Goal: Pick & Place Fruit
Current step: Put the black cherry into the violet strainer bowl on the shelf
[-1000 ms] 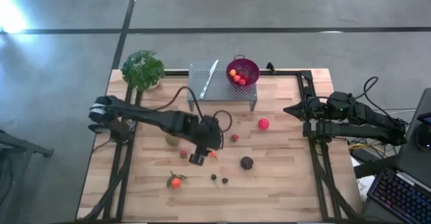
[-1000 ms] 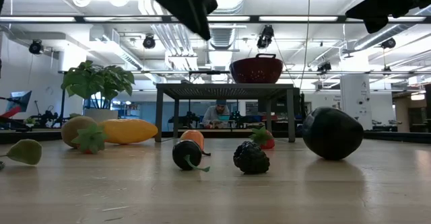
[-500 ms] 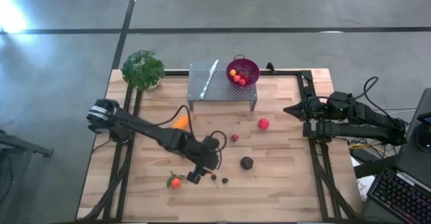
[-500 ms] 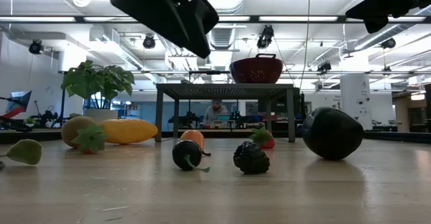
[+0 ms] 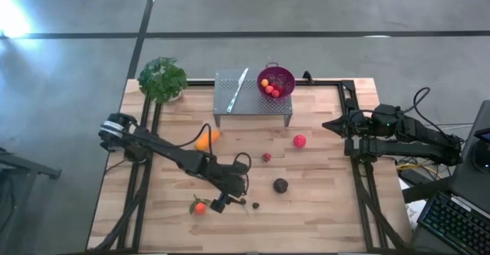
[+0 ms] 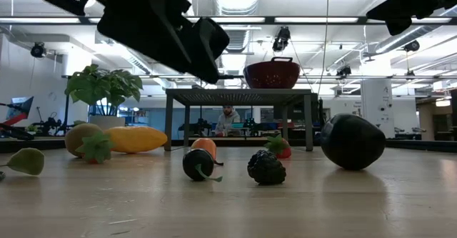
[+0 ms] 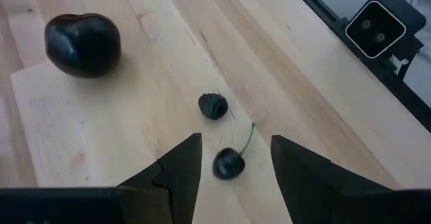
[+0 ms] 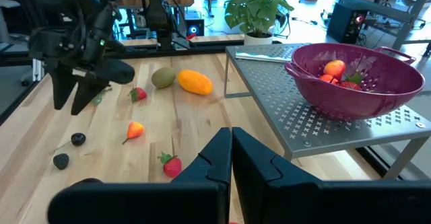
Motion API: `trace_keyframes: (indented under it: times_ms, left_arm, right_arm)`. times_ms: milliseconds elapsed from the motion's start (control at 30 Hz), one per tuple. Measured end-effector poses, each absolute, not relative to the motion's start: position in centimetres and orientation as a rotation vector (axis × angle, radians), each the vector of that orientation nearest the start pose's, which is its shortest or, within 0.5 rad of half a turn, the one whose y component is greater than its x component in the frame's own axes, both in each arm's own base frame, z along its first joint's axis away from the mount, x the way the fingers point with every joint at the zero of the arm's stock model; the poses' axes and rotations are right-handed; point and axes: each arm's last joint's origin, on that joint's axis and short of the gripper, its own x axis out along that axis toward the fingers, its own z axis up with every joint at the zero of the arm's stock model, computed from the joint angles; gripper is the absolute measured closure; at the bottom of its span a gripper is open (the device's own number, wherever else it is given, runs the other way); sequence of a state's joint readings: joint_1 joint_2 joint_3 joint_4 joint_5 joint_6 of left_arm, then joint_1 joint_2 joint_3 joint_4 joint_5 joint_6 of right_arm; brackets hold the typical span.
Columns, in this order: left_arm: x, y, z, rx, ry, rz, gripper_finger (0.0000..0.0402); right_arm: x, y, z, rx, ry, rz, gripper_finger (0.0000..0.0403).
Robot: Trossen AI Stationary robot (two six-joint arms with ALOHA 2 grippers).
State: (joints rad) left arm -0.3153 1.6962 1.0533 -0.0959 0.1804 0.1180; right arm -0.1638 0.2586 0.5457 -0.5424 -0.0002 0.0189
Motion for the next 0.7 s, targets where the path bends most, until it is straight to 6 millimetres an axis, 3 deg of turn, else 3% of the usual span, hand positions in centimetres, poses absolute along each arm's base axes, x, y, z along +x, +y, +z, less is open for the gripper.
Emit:
trace_keyframes:
  times_ms: [367, 533, 700]
  left_arm:
    - [33.7, -11.5, 17.0, 0.147, 0.65, -0.522, 0.0223]
    - [34.1, -11.7, 14.9, 0.14, 0.697, -0.53, 0.0223]
    - [34.3, -11.8, 14.1, 0.138, 0.713, -0.529, 0.0223]
  right_arm:
    - [7.5, -1.2, 27.4, 0.04, 0.253, -0.165, 0.0394]
    - [7.5, -1.2, 27.4, 0.04, 0.253, -0.165, 0.0394]
    - [7.5, -1.2, 27.4, 0.04, 0.253, -0.165, 0.0394]
